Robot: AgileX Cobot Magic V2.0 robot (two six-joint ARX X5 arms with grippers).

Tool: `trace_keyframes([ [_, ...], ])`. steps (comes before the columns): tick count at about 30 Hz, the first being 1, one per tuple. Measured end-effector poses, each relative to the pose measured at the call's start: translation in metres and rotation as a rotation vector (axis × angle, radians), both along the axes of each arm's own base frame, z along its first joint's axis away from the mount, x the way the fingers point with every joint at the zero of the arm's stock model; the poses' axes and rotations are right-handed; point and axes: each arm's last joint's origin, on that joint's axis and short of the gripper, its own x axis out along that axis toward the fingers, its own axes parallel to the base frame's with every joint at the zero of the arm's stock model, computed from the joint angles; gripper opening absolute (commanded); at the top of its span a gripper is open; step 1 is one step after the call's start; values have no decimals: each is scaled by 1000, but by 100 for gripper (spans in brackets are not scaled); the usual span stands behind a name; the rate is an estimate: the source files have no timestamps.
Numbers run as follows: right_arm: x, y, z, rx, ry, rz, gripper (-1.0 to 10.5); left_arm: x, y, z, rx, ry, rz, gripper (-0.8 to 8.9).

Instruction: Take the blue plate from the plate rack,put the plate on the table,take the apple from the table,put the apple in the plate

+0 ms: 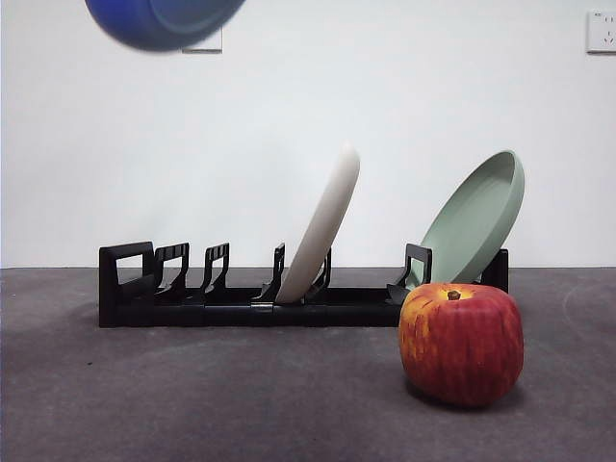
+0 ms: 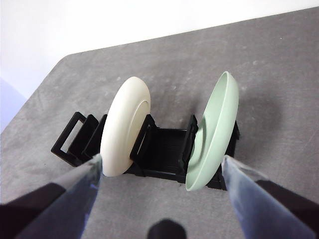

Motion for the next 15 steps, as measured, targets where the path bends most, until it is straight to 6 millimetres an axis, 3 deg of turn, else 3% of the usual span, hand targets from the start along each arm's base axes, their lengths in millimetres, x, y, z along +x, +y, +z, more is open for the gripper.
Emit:
trace_keyframes([
  [3,0,0,0,0,3,0,407,-26,-9,-3,48,-35,-2,-8],
  [6,0,0,-1,0,12,0,407,-46,-21,-19,113,-29,-1,-8],
  [15,-1,0,-2,1,24,0,407,-81,-68,-112,412,-38,75,-8],
])
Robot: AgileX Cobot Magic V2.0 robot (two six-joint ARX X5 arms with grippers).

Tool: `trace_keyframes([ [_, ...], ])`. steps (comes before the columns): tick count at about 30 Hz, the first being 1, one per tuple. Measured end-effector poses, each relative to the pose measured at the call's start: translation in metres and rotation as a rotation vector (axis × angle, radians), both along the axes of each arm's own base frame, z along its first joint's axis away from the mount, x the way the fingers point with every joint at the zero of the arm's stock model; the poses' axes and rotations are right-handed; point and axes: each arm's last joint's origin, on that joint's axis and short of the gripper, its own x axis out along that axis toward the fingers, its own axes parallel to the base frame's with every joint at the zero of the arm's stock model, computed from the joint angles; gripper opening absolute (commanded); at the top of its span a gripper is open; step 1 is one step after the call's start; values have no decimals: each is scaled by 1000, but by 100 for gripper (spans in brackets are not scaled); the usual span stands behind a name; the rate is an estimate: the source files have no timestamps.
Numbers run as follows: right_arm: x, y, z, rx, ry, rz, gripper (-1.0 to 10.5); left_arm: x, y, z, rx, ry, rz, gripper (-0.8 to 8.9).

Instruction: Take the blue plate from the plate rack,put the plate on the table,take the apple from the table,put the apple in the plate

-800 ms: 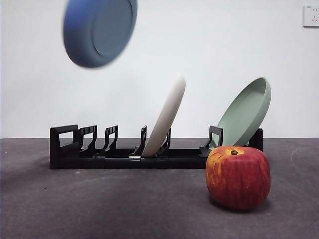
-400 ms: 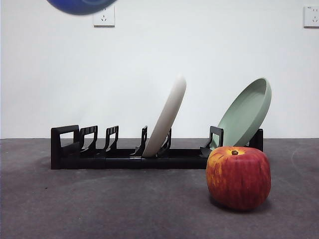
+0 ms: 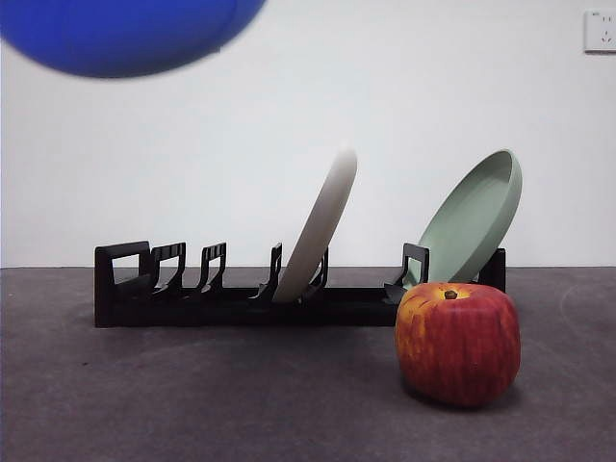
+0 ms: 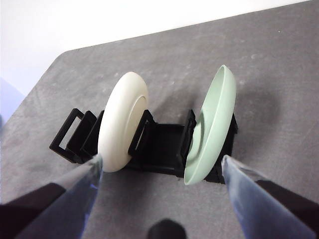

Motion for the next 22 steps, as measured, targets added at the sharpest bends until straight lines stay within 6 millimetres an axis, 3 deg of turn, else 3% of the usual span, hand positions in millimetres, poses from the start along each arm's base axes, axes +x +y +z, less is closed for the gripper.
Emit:
trace_keyframes([
  [5,-1,0,-2,1,23,0,407,-7,-21,-54,-27,30,-34,-9],
  [12,-2,0,-3,1,37,0,406,-3,-24,-131,-72,89,-48,-9],
  [16,-2,0,-3,1,37,0,406,5,-21,-159,-114,84,-24,-9],
  [22,-2,0,-3,1,37,0,406,13,-30,-181,-88,78,-69,-9],
])
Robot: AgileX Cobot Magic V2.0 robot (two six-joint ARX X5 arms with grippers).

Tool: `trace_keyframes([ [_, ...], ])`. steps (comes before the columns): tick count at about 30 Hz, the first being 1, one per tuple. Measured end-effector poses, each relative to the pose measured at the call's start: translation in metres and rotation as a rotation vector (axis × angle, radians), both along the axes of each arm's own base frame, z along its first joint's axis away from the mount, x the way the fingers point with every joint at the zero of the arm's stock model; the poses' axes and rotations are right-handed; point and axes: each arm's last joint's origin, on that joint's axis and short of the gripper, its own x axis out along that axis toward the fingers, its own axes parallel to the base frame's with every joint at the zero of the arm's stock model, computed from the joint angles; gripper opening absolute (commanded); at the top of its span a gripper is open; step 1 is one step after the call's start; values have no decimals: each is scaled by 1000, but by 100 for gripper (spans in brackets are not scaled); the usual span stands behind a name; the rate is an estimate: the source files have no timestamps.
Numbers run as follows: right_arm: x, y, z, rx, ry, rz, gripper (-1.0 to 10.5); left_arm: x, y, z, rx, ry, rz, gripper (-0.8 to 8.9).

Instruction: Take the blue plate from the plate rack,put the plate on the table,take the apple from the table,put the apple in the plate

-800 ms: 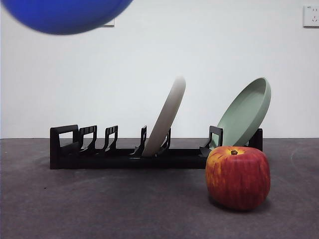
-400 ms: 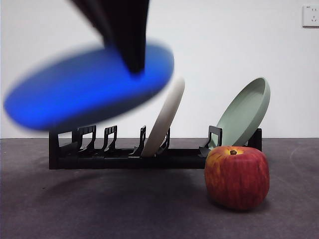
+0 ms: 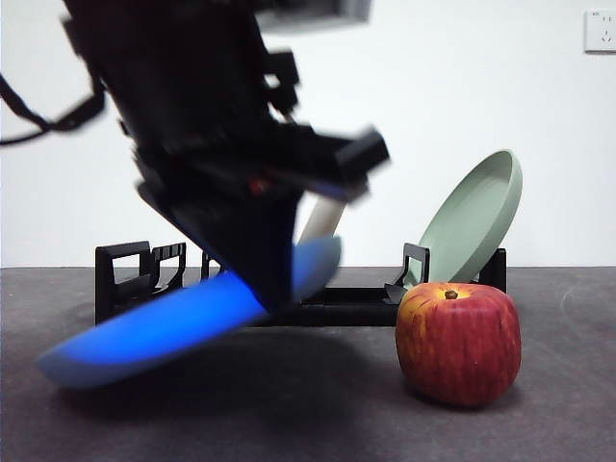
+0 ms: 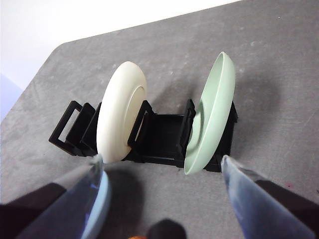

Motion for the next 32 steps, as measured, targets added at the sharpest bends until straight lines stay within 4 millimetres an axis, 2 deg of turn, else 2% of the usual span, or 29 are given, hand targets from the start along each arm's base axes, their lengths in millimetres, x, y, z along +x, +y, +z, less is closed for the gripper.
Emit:
trace_keyframes([
  [5,0,0,0,0,0,0,406,6,-11,-15,31,-22,-59,11],
  [6,0,0,0,0,0,0,406,6,-12,-18,43,-16,-69,51],
  [7,0,0,0,0,0,0,406,7,-13,-20,49,-8,-77,115],
  [10,0,0,0,0,1,0,406,8,-13,-21,26,48,-107,387],
  [11,0,0,0,1,5,1,406,8,-13,-21,20,57,-110,439],
  [16,-3,3,-3,46,44,79,407,13,-10,-21,16,60,-95,443],
  [19,-5,9,-4,52,56,136,409,16,-8,-14,0,40,-69,440],
  [20,-6,11,-4,48,56,157,410,17,-7,-9,-16,29,-62,440],
  [23,-7,24,-5,37,58,236,411,20,-2,26,-125,-28,-37,439],
  [26,-5,38,-9,-4,74,287,462,22,9,78,-289,-110,-10,439],
  [30,-1,61,-21,-132,141,307,505,19,42,147,-463,-218,37,439],
  [32,1,72,-28,-189,170,323,505,16,59,172,-516,-257,62,439],
])
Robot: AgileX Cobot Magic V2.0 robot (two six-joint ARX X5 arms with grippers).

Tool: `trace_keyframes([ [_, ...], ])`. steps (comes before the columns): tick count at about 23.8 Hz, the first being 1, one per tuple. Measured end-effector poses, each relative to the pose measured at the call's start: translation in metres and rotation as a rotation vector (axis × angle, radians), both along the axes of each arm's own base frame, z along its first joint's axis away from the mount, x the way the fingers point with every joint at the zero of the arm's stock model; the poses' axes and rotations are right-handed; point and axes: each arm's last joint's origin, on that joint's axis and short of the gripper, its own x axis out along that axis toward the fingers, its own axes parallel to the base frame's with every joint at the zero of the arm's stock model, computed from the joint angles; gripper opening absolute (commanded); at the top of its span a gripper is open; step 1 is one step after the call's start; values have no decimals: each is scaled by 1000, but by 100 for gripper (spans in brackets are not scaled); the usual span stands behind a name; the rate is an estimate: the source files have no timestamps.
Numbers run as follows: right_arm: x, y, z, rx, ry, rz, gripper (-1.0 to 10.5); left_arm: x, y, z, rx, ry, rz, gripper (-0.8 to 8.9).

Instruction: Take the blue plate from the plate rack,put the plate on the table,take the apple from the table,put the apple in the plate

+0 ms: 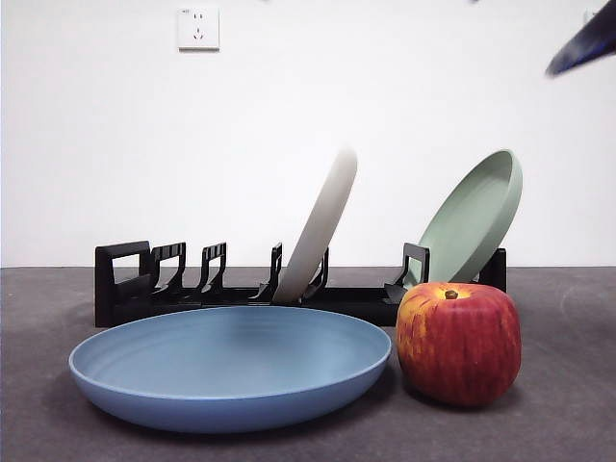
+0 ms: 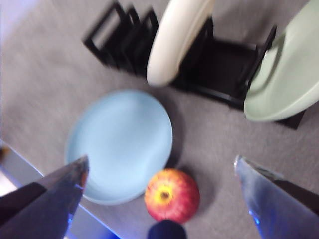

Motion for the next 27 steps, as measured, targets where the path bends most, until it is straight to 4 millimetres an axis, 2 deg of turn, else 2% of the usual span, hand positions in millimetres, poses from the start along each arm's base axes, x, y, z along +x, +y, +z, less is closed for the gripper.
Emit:
trace_keyframes([
  [2,3,13,-8,-70,20,20,504,-4,21,26,-55,-37,36,439],
  [5,10,41,-30,-242,60,46,505,-15,62,73,-145,-114,124,439],
  [8,19,67,-56,-365,121,92,505,-26,89,96,-168,-168,193,439],
  [13,34,91,-101,-479,257,146,504,-29,97,94,-115,-145,217,439],
  [20,44,99,-129,-541,335,168,499,-27,95,90,-89,-126,217,439],
  [21,45,100,-132,-545,341,169,469,-27,95,90,-89,-126,217,439],
  [24,46,101,-135,-549,350,170,-30,-28,96,89,-76,-117,216,439],
  [27,46,101,-134,-546,352,162,-11,-28,96,88,-66,-110,216,439],
])
